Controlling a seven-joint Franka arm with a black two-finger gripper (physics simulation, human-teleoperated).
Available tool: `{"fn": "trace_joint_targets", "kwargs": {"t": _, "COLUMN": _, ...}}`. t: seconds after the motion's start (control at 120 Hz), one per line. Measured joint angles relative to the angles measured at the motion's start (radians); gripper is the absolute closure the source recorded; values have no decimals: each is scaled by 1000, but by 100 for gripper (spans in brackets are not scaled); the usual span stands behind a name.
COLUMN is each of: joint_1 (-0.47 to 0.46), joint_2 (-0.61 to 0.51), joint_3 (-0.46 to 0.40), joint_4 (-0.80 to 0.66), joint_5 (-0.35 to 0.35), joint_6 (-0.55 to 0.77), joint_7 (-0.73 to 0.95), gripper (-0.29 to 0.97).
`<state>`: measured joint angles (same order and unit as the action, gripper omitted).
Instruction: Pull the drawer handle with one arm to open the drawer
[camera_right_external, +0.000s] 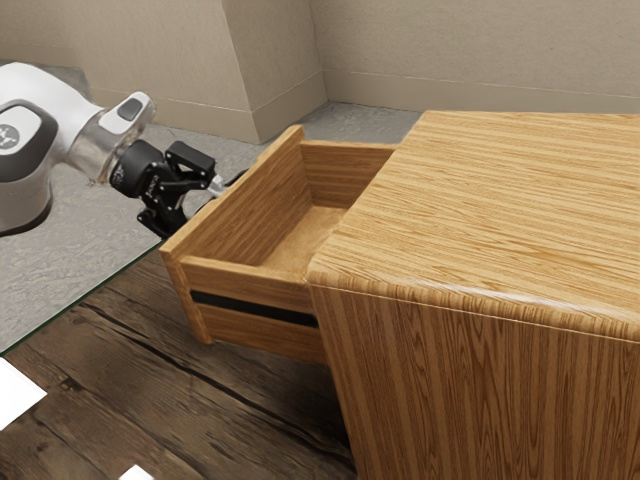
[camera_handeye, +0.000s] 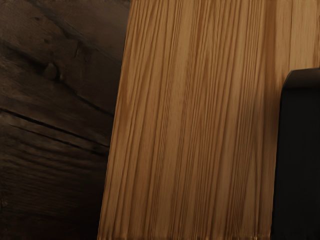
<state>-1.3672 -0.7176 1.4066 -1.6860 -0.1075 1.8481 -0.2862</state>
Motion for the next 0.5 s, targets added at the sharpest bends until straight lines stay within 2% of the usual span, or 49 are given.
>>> {"fn": "trace_joint_targets", "kwargs": {"t": 0.108, "joint_1": 59, "joint_2": -7, "joint_3": -49, "joint_4": 3, "joint_5": 15, "joint_6": -23, "joint_7": -1, "gripper": 0}}
{"fn": "trace_joint_targets", "kwargs": {"t": 0.183, "joint_1": 141, "joint_2": -7, "joint_3": -189, "joint_4": 50, "joint_5": 62, "joint_6": -49, "joint_7": -1, "gripper": 0}}
{"fn": "trace_joint_targets", "kwargs": {"t": 0.242, "joint_1": 195, "joint_2": -3, "joint_3": -325, "joint_4": 149, "joint_5": 145, "joint_6": -105, "joint_7": -2, "gripper": 0}}
{"fn": "trace_joint_targets", "kwargs": {"t": 0.3, "joint_1": 215, "joint_2": 16, "joint_3": -460, "joint_4": 241, "joint_5": 282, "joint_6": -198, "joint_7": -2, "gripper": 0}}
{"fn": "trace_joint_targets", "kwargs": {"t": 0.35, "joint_1": 220, "joint_2": 110, "joint_3": -514, "joint_4": 271, "joint_5": 382, "joint_6": -285, "joint_7": -2, "gripper": 0}}
{"fn": "trace_joint_targets", "kwargs": {"t": 0.4, "joint_1": 224, "joint_2": 243, "joint_3": -537, "joint_4": 287, "joint_5": 441, "joint_6": -354, "joint_7": -1, "gripper": 0}}
{"fn": "trace_joint_targets", "kwargs": {"t": 0.433, "joint_1": 252, "joint_2": 325, "joint_3": -546, "joint_4": 296, "joint_5": 438, "joint_6": -392, "joint_7": 1, "gripper": 0}}
{"fn": "trace_joint_targets", "kwargs": {"t": 0.5, "joint_1": 364, "joint_2": 454, "joint_3": -555, "joint_4": 305, "joint_5": 360, "joint_6": -449, "joint_7": 28, "gripper": 0}}
